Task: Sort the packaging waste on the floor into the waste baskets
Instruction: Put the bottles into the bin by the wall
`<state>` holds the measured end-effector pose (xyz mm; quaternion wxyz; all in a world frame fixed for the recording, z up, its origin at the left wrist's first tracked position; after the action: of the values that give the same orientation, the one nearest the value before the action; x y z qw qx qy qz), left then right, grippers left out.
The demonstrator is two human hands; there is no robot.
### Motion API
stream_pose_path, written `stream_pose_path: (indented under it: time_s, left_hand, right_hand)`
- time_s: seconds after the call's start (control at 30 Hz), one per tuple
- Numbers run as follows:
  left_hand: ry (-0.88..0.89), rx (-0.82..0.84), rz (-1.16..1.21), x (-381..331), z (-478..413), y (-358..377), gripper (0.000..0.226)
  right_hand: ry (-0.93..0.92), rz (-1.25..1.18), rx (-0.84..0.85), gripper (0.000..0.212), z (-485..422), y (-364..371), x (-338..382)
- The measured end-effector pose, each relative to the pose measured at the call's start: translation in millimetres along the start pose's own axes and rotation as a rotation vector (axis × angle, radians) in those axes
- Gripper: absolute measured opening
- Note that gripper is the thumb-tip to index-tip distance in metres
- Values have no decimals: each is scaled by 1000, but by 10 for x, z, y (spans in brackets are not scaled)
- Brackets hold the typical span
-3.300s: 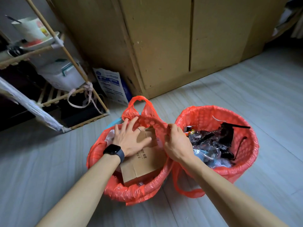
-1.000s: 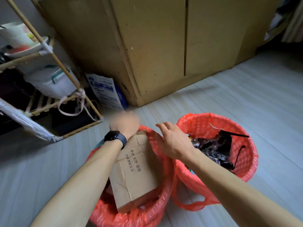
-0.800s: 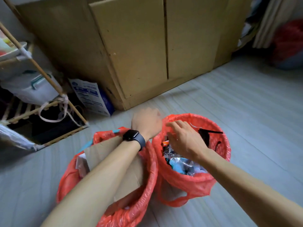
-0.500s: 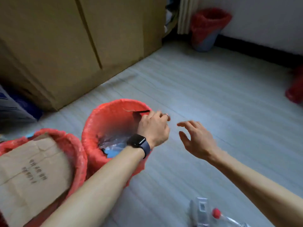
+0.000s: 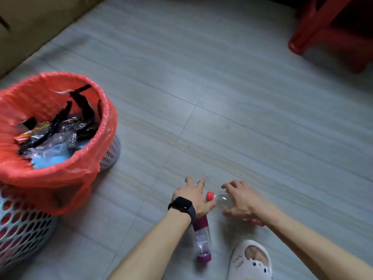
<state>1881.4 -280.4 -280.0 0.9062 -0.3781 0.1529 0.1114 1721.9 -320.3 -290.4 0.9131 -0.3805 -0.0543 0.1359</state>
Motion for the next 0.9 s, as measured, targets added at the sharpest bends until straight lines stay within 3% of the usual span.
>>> stream_pose_path:
  time_s: [0.1,0.2,0.33,0.4,0.53,0.6,0.7,0.8,0.9]
  left_hand:
    - [-60,25,92,41,-12,154,79]
    - [-126,1,190,182,-76,138,72]
    - [-143,-107,348,396,-217,-294,66]
    - [-151,-242,452,551,-250,-685,64]
    - [-124,-620,664,780,-203,-1690,66]
    - [-86,-832,751,810,-160,-2152,57]
    - [-155,-1053,1095,839,-21,-2585,37]
    - [-183,-959,1555,632,130,-2813,35]
    - [-138,-734,1533,246,466,-3138,44]
  right_hand:
    - [-16,101,4,72,-30,145,14]
    - [1,13,-41,61,-97,106,12]
    - [44,-160,-16,72,-276,-41,-13]
    - [85,-363,-26,83,-362,-225,-35]
    - [193,-876,-140,62,-561,-823,-217]
    - [196,-1260,-81,64,-648,-1081,-244]
    - [181,-1693,13,75,-646,-1520,-158]
    - [152,-1963,83,57,-408,-2144,-38]
    - [100,-1997,129,42,22,-2817,31]
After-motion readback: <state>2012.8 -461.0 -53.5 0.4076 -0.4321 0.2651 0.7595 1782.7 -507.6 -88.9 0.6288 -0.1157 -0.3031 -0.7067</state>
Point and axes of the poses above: each hand's wrist, its own z-axis away from the middle knuckle, its own y-axis out of the palm, x = y × z, the point moved 8 cm from there along -z, towards the middle knuckle, and after that the axes turned 11 degrees about y, right-handed, at the moved point
